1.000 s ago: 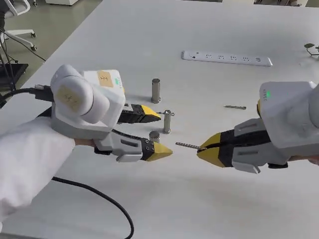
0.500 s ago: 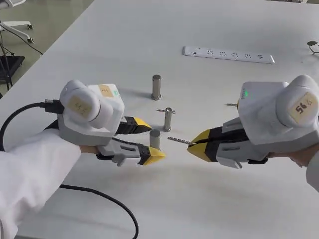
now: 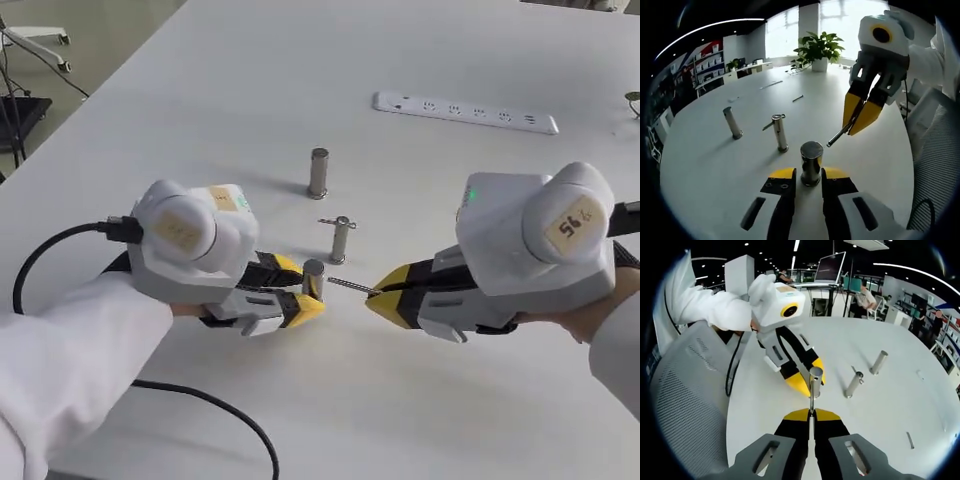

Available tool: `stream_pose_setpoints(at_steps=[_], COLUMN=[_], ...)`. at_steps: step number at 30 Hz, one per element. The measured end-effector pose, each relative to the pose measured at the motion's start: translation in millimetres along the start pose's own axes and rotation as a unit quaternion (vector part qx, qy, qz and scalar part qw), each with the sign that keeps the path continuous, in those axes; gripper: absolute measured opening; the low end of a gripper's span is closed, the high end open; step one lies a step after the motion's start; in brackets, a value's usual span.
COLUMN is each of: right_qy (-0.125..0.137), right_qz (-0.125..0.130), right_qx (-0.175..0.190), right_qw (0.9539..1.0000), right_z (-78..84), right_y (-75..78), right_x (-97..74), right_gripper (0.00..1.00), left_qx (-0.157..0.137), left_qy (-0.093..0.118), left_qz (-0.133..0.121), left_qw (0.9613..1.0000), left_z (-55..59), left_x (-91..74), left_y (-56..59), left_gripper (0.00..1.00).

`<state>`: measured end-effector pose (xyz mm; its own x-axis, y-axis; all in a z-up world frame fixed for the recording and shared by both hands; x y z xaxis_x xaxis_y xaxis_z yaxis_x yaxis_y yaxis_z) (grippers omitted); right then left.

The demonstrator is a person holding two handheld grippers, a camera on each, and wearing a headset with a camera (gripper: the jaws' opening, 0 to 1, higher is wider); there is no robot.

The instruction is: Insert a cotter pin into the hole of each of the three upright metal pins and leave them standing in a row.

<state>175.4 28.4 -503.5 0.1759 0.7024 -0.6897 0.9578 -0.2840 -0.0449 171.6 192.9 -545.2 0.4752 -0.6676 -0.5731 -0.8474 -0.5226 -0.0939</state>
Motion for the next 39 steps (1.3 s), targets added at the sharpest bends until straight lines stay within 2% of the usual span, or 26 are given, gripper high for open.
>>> stream_pose_setpoints(at_steps=[4, 7, 18, 29, 39], right_qy=[-0.002, 0.005, -0.016, -0.016, -0.022], right_qz=[0.003, -0.003, 0.001, 0.008, 0.004], right_qx=[-0.003, 0.008, -0.015, -0.014, -0.017], right_qw=[1.0, 0.9999, 0.9998, 0.9997, 0.9996], right_z=[-1.5, -4.2, -5.9, -9.2, -5.9], right_y=[0.7, 2.8, 6.0, 9.3, 2.8], right_x=[1.8, 2.6, 5.3, 2.8, 2.9], right_gripper=[0.0, 0.0, 0.0, 0.0, 0.0], left_qx=[0.002, 0.007, -0.009, -0.021, -0.026], left_qy=[-0.006, -0.007, 0.004, 0.011, 0.011], left_qz=[0.004, 0.004, 0.002, 0.001, 0.0], left_qw=[1.0, 0.9999, 0.9999, 0.9997, 0.9996], left_z=[-1.6, -2.7, -0.4, 1.5, 1.1], left_x=[0.8, 1.1, 2.1, 2.8, 3.5], left_y=[1.9, 1.5, 0.2, 0.0, 0.8], left_gripper=[0.12, 0.12, 0.11, 0.11, 0.12])
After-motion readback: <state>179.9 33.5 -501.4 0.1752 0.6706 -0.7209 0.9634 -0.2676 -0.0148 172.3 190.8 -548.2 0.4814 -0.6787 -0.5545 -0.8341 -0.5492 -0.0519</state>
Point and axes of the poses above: the centre of the closed fingertips' face, and the gripper's own axes: x roughly forward along the fingers, y roughly to its right, z roughly out of its underside, the point moved 9 cm from there along -x, roughly backward along the fingers, and after that the axes turned 8 degrees about x, right-handed, at the moved point
